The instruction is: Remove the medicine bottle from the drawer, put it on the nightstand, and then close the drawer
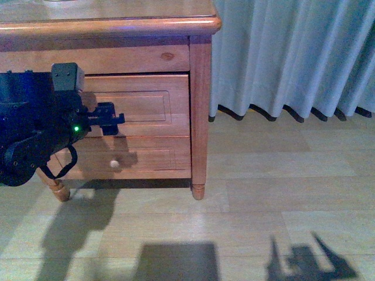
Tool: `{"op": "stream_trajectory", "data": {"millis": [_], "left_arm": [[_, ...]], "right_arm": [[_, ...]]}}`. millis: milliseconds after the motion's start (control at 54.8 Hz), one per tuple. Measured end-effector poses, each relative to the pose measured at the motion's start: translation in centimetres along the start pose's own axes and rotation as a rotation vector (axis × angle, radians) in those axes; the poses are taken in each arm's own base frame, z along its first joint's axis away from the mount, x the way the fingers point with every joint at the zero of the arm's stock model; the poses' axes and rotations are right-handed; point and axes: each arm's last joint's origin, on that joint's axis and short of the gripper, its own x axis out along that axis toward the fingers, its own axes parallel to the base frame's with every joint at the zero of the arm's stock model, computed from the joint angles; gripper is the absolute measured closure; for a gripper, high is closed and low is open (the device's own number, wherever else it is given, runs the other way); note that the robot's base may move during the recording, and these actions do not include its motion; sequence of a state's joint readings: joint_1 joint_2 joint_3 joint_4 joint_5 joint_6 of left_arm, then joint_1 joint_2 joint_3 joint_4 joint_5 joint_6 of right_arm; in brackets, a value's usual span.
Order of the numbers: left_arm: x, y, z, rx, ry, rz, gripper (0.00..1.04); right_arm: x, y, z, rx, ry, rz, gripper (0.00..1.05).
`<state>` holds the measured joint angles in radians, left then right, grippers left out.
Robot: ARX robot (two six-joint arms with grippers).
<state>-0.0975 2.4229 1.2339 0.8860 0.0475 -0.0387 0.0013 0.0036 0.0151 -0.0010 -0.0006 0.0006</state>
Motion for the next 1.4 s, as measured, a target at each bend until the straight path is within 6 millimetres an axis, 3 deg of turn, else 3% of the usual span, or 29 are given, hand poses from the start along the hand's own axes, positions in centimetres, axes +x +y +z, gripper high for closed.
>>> {"op": "stream_trajectory", "data": {"millis": [146, 219, 328, 602, 930, 1131, 1405], "left_arm": [[-0.2, -0.5, -0.3, 0.005, 0.007, 0.001, 0.73], [-0.3, -0.5, -0.3, 0.004, 0.007, 0.008, 0.78], [-0.7, -0.5, -0.3, 0.0, 0.007, 0.018, 0.79], [-5.2, -1.3, -1.8, -0.014, 0.027, 0.054, 0.79], [-14.9, -2.6, -5.2, -0.045, 0.061, 0.07, 0.79], [-19.6, -2.9, -6.8, -0.065, 0.094, 0.064, 0.79], [-20.0, -2.9, -7.0, -0.064, 0.103, 0.059, 0.76]], "right_arm": [[0.0, 0.0, 0.0, 0.0, 0.0, 0.0, 0.07], [0.0, 0.0, 0.0, 0.0, 0.0, 0.0, 0.07], [0.0, 0.0, 0.0, 0.0, 0.0, 0.0, 0.07], [0.0, 0.0, 0.0, 0.0, 0.0, 0.0, 0.07], [0.0, 0.0, 0.0, 0.0, 0.0, 0.0, 0.07], [0.0, 0.0, 0.0, 0.0, 0.0, 0.0, 0.07], [0.0, 0.0, 0.0, 0.0, 0.0, 0.0, 0.07]]}}
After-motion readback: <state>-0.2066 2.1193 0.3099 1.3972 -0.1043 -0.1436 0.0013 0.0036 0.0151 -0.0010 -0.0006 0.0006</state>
